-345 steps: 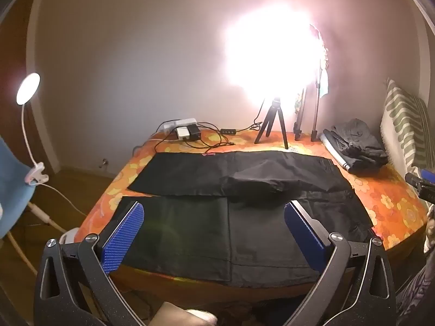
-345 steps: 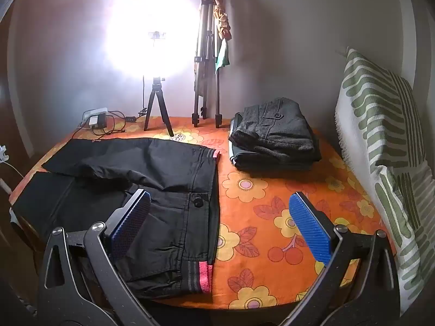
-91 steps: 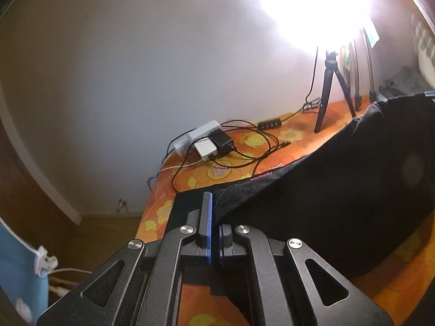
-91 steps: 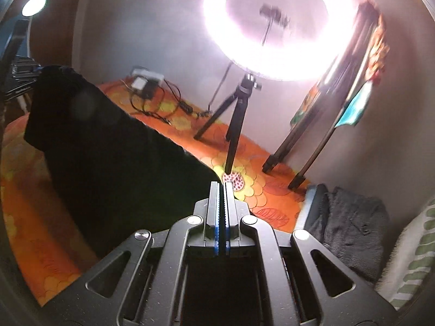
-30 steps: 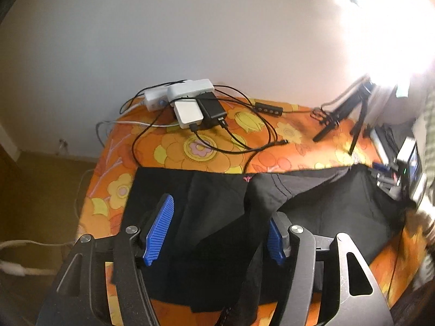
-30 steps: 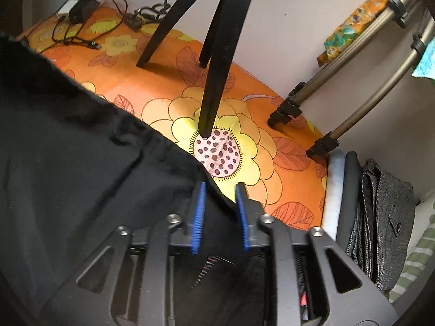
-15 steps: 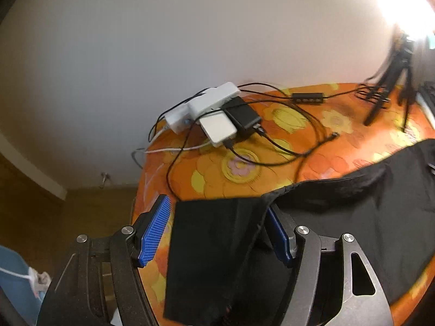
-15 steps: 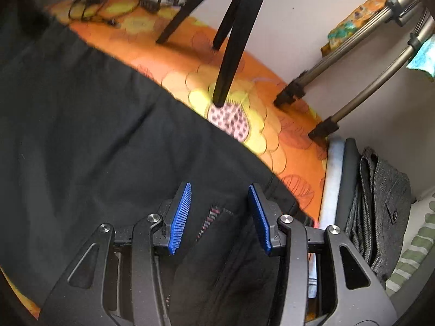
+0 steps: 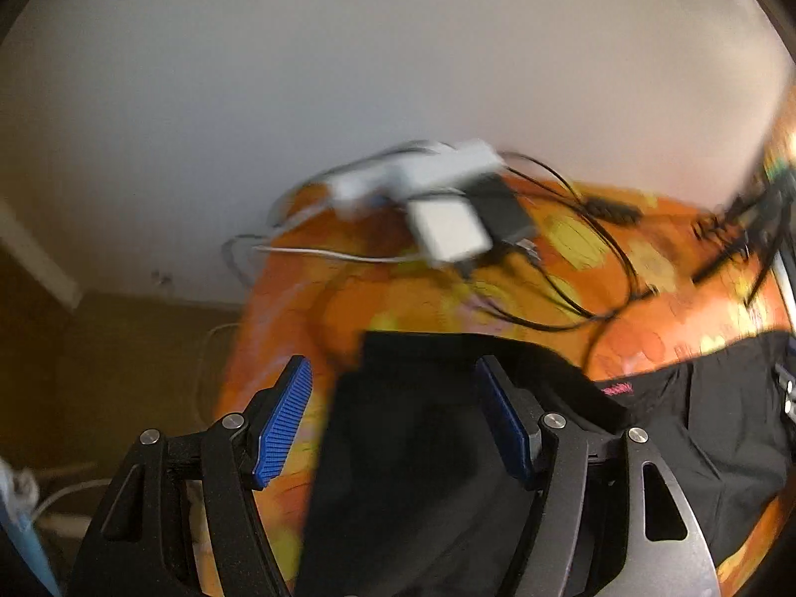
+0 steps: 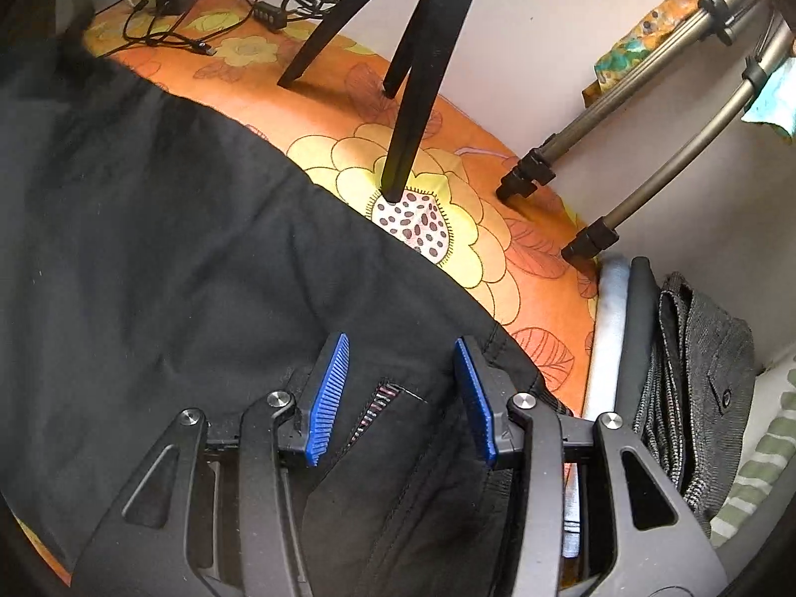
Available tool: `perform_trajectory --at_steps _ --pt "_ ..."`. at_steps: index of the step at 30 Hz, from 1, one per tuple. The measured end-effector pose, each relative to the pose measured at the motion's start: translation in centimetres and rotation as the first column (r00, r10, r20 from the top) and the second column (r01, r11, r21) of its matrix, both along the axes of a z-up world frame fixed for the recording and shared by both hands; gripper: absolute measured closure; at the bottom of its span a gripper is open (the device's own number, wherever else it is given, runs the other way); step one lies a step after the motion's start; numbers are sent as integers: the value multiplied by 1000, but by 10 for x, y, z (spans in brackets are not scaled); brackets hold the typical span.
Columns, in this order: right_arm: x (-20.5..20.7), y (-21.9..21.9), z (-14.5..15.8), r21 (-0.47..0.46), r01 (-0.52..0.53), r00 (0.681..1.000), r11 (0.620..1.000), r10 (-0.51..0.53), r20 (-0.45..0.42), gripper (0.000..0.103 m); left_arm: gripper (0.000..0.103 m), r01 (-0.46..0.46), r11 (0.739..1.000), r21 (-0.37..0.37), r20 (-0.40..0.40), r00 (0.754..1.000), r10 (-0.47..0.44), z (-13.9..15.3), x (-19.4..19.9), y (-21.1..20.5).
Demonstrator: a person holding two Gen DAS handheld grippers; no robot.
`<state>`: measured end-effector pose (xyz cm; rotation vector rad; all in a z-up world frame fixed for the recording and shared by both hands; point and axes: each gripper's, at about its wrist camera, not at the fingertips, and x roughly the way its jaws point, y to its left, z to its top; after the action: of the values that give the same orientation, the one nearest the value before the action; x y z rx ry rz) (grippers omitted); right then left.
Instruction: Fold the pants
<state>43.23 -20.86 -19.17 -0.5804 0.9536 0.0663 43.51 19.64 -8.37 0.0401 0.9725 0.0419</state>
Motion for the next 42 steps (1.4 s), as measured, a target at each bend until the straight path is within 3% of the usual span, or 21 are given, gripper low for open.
perform_trajectory --at_steps 5,9,14,19,23,26,31,32,34,35,37,40,42 --pt "-3 5 3 -26 0 1000 1000 1 23 58 34 -62 994 -86 68 995 68 23 -45 43" --pt "-23 15 35 34 -19 996 999 16 90 58 34 -83 981 -178 34 995 90 1 -86 64" --pt "-72 53 72 150 -140 984 979 122 127 56 35 -98 944 -314 -11 995 100 -31 -107 69" --pt "-98 103 74 215 -266 964 940 252 90 47 36 -129 913 -388 -26 991 129 -52 -103 63" --pt "-83 144 82 236 -306 952 922 289 101 47 36 -114 914 -389 0 992 124 -57 -103 55" --pt "-51 172 85 304 -314 949 899 310 64 47 36 -112 913 -393 5 992 124 -62 -102 53" --pt "0 216 74 352 -301 951 886 308 37 47 38 -138 872 -469 16 986 165 -72 -103 66" --pt "14 225 67 381 -289 951 878 308 12 47 38 -135 874 -467 19 987 162 -73 -104 65" --pt "30 239 57 399 -272 953 876 303 -17 46 55 -117 890 -441 28 989 144 -76 -104 60" --pt "40 249 51 400 -269 951 876 307 -31 46 61 -112 891 -440 29 990 139 -77 -105 59" --pt "51 264 41 403 -282 943 871 328 -49 41 83 -95 885 -456 41 991 127 -79 -106 58" --pt "59 283 30 387 -296 935 873 348 -69 39 97 -88 875 -475 66 989 135 -79 -107 58" --pt "64 295 21 357 -308 931 882 357 -78 39 99 -90 858 -505 72 987 146 -78 -110 61"
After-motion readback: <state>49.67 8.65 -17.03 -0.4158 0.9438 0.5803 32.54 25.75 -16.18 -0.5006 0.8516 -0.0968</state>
